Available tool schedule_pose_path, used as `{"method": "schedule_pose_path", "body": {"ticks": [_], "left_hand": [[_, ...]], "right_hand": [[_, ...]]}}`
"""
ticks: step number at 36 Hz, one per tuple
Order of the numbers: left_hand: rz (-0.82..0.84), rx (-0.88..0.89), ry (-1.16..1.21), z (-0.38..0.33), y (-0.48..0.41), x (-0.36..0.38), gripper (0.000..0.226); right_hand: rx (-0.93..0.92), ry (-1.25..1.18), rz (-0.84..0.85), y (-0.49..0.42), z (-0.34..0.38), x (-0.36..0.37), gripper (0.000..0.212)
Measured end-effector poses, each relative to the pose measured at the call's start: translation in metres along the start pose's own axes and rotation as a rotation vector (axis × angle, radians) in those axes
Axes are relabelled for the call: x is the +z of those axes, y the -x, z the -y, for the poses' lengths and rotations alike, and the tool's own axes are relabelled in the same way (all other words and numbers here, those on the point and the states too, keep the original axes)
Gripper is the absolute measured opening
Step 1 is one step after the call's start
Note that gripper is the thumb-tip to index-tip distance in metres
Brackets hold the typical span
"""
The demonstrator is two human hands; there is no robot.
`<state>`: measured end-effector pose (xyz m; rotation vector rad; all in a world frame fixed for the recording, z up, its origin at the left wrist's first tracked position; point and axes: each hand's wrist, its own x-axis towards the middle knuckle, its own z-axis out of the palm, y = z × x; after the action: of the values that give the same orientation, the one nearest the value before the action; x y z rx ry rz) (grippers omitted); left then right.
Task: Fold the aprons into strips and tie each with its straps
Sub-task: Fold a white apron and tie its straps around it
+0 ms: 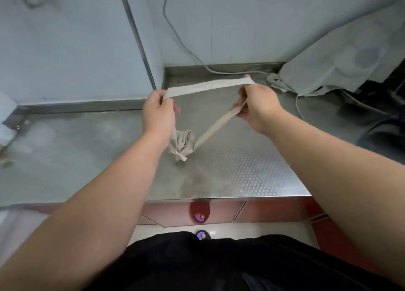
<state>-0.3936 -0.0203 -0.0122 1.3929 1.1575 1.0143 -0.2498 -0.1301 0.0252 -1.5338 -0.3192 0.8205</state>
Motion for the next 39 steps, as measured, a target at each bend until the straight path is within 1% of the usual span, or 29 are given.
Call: {"method": "schedule_pose_path", "body": {"ticks": [2,4,7,10,12,14,17,21,23,25,26,28,32,34,35,37,39], "left_hand": [[0.013,0.001,0.004,-0.016,0.011,-0.013,0.022],[0.02,0.003,0.007,-0.036,0.02,-0.024,0.019],[0.055,0.017,0.028,-0.066,0.032,-0.045,0.015],[0.11,-0.016,0.07,-0.092,0.038,-0.064,0.018],[0.096,-0.014,0.087,-0.111,0.038,-0.075,0.023],[0.043,0.034,0.088,-0.127,0.034,-0.083,0.024],[-0.02,0.125,0.08,-0.142,0.025,-0.095,0.017],[0.022,0.214,0.144,-0.157,0.011,-0.115,0.022],[-0.02,0.272,0.161,-0.168,-0.003,-0.127,0.022],[-0.103,0.371,0.136,-0.185,-0.026,-0.148,0.023],[-0.115,0.404,0.109,-0.19,-0.034,-0.154,0.023],[-0.083,0.479,0.086,-0.209,-0.057,-0.177,0.02],[0.067,0.537,0.052,-0.24,-0.094,-0.215,0.013],[0.105,0.574,-0.03,-0.256,-0.114,-0.232,0.019],[0.096,0.593,-0.069,-0.265,-0.125,-0.241,0.024],[0.05,0.63,-0.116,-0.285,-0.145,-0.255,0.035],[-0.016,0.656,-0.113,-0.304,-0.16,-0.263,0.041]], "right_hand": [[-0.016,-0.073,0.052,0.013,0.025,0.013,0.032],[-0.042,-0.045,0.099,0.023,0.043,0.029,0.034],[-0.123,0.183,0.19,0.039,0.058,0.054,0.038],[-0.2,0.386,0.315,0.055,0.07,0.074,0.029],[-0.228,0.428,0.373,0.064,0.086,0.082,0.021],[-0.24,0.405,0.412,0.069,0.101,0.088,0.015],[-0.242,0.299,0.449,0.071,0.119,0.098,0.011],[-0.295,0.153,0.476,0.07,0.139,0.121,0.007],[-0.36,0.087,0.484,0.068,0.151,0.137,0.011],[-0.429,0.026,0.496,0.068,0.17,0.165,0.018],[-0.448,-0.002,0.486,0.067,0.175,0.171,0.02],[-0.484,-0.058,0.462,0.065,0.194,0.2,0.022],[-0.521,-0.104,0.431,0.06,0.232,0.246,0.018],[-0.572,-0.122,0.404,0.06,0.254,0.271,0.014],[-0.599,-0.135,0.389,0.059,0.265,0.284,0.014],[-0.662,-0.146,0.384,0.06,0.287,0.308,0.015],[-0.703,-0.151,0.396,0.063,0.304,0.326,0.014]]}}
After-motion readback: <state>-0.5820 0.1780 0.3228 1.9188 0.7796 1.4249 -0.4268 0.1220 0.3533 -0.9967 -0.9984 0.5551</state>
